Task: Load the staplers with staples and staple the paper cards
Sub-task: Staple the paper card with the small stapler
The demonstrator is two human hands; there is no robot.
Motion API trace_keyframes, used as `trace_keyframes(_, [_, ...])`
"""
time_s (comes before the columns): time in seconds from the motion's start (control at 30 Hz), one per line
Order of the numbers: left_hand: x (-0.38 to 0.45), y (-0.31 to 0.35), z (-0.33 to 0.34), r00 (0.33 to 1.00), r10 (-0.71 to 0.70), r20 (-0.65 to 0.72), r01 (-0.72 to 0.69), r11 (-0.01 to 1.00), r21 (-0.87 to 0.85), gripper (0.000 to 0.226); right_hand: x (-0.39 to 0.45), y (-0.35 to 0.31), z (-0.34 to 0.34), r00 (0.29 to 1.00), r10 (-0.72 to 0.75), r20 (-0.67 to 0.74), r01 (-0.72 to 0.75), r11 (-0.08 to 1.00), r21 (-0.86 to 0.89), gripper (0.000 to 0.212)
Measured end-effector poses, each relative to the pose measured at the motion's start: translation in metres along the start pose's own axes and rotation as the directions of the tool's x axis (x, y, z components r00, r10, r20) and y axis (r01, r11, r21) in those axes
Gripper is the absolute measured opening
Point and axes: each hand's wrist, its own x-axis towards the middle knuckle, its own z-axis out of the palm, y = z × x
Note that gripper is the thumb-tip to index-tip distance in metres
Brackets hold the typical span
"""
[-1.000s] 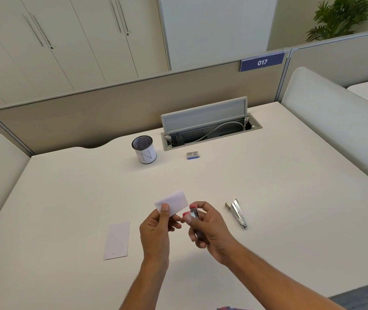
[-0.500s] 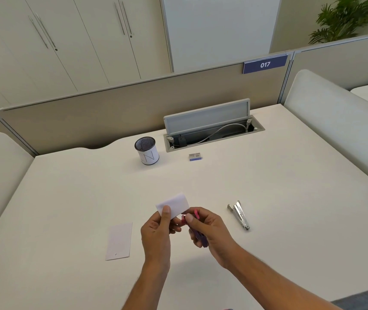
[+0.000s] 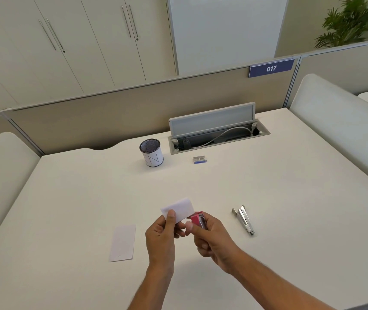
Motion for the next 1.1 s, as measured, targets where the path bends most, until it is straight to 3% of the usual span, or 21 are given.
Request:
trace_keyframes(0.17, [0.0016,0.0015,-0.0009,1.000,-0.005,-0.005,0.005,1.000,-0.006,0.037,0.0024,-0.0033,0.0029,0.994,0.030,-0.104,-0.020,0.996,0.092,0.048])
trace_keyframes(0.4, [0.0021,0.0031,-0.0023,1.000,-0.002,-0.008,0.002,1.000,-0.024,0.036,0.0012,-0.0022,0.0009,0.997,-0.026,-0.069,0.016,0.989,-0.146,0.054])
trace_keyframes(0.57, [0.0012,0.0030,-0.0015,1.000,-0.005,-0.013,0.005,1.000,-0.016,0.037,-0.0008,-0.0023,0.0015,1.000,0.009,-0.010,-0.009,0.998,-0.056,0.044])
trace_keyframes(1.1, [-0.0021,-0.0003,-0.0004,0.999,0.036,-0.017,-0.035,0.998,0.051,0.035,-0.0028,-0.0027,0.0020,1.000,0.004,0.028,-0.006,0.999,0.048,0.048])
